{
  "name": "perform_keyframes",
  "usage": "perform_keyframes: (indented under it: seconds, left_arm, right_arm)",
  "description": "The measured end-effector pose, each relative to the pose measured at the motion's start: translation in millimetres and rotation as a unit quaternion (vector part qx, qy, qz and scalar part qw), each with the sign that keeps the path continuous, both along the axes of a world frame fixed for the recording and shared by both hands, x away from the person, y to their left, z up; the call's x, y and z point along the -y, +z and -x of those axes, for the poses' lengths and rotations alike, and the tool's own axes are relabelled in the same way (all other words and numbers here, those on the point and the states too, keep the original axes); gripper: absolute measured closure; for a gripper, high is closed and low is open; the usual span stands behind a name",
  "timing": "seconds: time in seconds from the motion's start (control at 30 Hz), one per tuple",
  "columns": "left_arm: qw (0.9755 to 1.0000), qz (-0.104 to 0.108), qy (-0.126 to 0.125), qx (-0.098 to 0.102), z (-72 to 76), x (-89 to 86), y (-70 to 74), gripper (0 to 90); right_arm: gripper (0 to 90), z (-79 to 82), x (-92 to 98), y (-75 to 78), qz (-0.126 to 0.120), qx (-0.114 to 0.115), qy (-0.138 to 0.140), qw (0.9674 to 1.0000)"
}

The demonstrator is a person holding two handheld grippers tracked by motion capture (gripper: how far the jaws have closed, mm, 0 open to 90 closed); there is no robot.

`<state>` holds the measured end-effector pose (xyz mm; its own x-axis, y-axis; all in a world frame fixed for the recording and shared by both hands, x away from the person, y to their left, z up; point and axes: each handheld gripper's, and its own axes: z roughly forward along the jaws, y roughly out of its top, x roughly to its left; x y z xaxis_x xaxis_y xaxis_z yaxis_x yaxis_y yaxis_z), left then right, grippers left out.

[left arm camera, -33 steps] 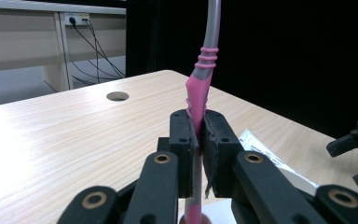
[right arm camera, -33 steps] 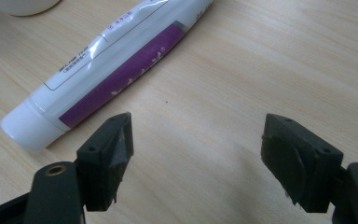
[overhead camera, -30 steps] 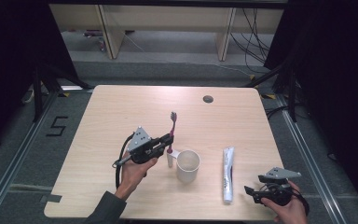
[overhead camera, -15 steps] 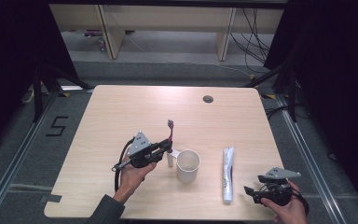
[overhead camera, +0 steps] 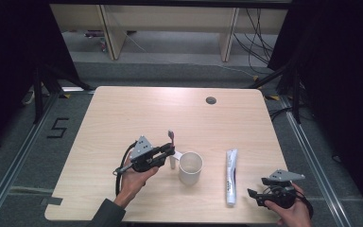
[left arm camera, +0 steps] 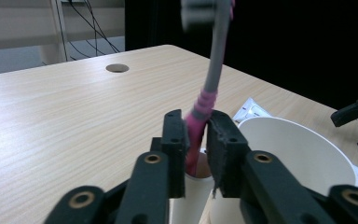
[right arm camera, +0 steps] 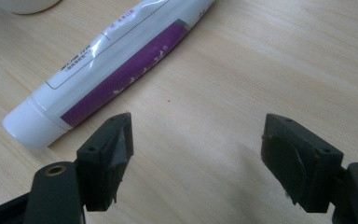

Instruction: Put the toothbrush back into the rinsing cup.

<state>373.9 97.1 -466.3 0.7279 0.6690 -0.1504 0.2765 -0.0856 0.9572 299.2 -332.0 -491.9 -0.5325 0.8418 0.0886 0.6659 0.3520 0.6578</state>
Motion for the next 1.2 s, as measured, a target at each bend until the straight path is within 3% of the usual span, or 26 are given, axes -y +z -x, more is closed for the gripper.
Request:
perform_keyframes:
  seconds: [0.1,0.13,0.17,0.27,0.33,0.63,0.67,0.93,1.1,1.2]
  left_arm:
    - [1.0000,-0.002,0.004,0.002,0.3,-0.5,2.7,57.1]
    - [0.9999,-0.001,0.012,-0.001,0.4,-0.7,4.5,57.1]
    - [0.9998,0.005,0.021,-0.004,0.8,-2.2,6.8,48.4]
    - [0.9997,0.007,0.025,-0.007,1.4,-4.8,9.6,41.7]
    - [0.9994,0.013,0.029,-0.013,3.6,-8.3,13.0,38.0]
    - [0.9994,0.007,0.024,-0.025,14.2,-16.8,18.7,33.9]
    - [0.9994,0.004,0.022,-0.027,15.4,-17.9,18.5,33.2]
    - [0.9988,-0.009,0.021,-0.043,26.6,-28.4,14.1,30.8]
    - [0.9986,-0.011,0.025,-0.046,31.4,-33.8,11.1,29.9]
    - [0.9981,-0.015,0.027,-0.054,35.5,-36.8,7.7,28.8]
  right_arm:
    - [26.0,0.0,0.1,0.5,0.001,0.000,0.000,1.0000]
    - [26.0,0.1,0.0,0.4,0.001,-0.001,0.000,1.0000]
    - [26.0,-0.7,0.4,-0.3,0.000,0.004,0.005,1.0000]
    - [26.0,-0.6,0.9,-0.5,0.004,0.010,0.004,0.9999]
    - [26.0,-0.3,0.2,-0.1,-0.004,0.000,0.000,1.0000]
    - [26.0,-1.1,1.5,-0.3,0.009,0.012,0.005,0.9999]
    - [25.9,-0.3,0.4,0.4,-0.001,0.003,0.001,1.0000]
    - [26.0,-0.9,1.3,-0.1,0.008,0.011,0.004,0.9999]
    - [26.0,-1.1,1.3,0.1,-0.002,0.002,0.004,1.0000]
    - [26.0,-2.3,2.9,-0.4,0.003,0.013,0.007,0.9999]
